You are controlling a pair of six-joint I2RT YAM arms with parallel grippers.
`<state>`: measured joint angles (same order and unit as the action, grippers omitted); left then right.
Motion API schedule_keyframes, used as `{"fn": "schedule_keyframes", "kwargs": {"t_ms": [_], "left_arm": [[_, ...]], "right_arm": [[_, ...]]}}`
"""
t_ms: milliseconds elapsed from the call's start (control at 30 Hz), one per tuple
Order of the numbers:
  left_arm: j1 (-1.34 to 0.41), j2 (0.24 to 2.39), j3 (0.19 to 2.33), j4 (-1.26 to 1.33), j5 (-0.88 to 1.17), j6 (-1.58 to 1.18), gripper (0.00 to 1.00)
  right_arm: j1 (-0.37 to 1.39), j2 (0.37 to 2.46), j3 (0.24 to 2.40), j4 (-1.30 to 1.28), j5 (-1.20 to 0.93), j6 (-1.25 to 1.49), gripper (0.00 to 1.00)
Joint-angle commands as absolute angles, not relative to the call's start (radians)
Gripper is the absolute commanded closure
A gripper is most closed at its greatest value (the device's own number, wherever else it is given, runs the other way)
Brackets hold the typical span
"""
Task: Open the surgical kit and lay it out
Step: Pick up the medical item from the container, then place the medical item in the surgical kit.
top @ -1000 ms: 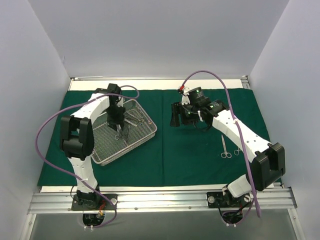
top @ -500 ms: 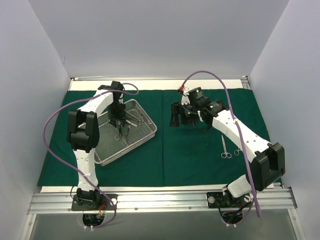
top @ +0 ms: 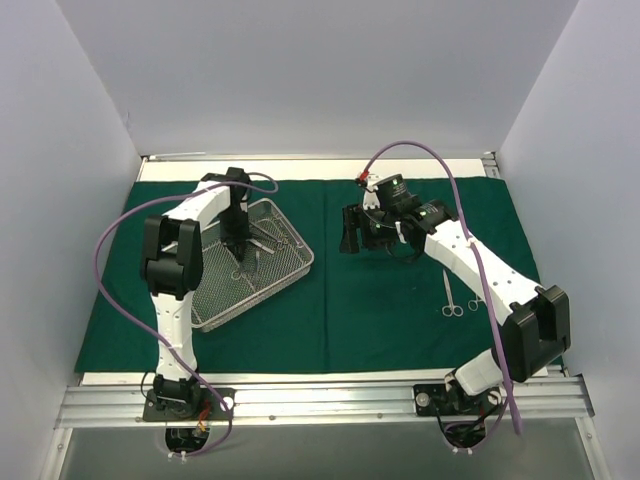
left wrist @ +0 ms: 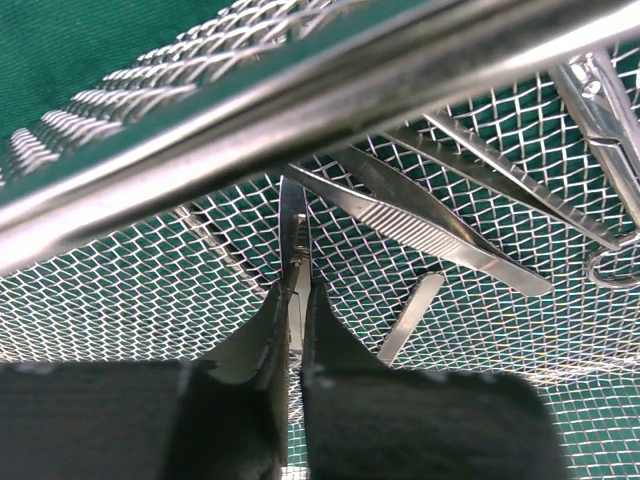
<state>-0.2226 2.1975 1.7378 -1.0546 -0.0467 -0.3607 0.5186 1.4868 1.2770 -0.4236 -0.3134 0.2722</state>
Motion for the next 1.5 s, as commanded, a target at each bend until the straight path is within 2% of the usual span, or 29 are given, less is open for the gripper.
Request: {"fn": "schedule_keyframes", "kwargs": {"t_ms": [0,333,467,567,600,833,1000,1133,1467], "left_arm": [[-0.215,2.24,1.706,-1.022,-0.032,-0.361,0.97],[-0.204,1.942,1.749,-1.209,0.047,-0.298,0.98],[-0.206,1.818,1.744,-1.221,0.216,-0.264,0.98],[-0.222,1.697,1.647,-1.094,0.49,-0.311,0.98],[-0.232,1.636,1.616,-0.99,0.62,-0.334,0.98],[-0.321,1.45,1.419,-0.614,0.872,-0.564,0.98],[-0.342,1.37,1.304,-0.369,0.928,-0.713,0.98],[-0.354,1.367,1.259,-0.296,0.948,-0.767,0.98],[-0.376,1.402,1.25,-0.16,0.971,-0.862,0.98]], "right_arm": [[0.518,1.489,1.293,-0.442,-0.281,0.264,0.38],[0.509,1.549,1.414,-0.503,-0.391,0.223,0.38],[0.505,1.578,1.476,-0.503,-0.545,0.192,0.39],[0.494,1.591,1.491,-0.428,-0.671,0.233,0.43],[0.491,1.586,1.48,-0.325,-0.76,0.297,0.44],[0.489,1.557,1.347,0.182,-0.903,0.667,0.44],[0.46,1.555,1.293,0.359,-0.953,0.828,0.46],[0.46,1.531,1.25,0.46,-0.962,0.887,0.48],[0.459,1.534,1.232,0.475,-0.996,0.899,0.49]]}}
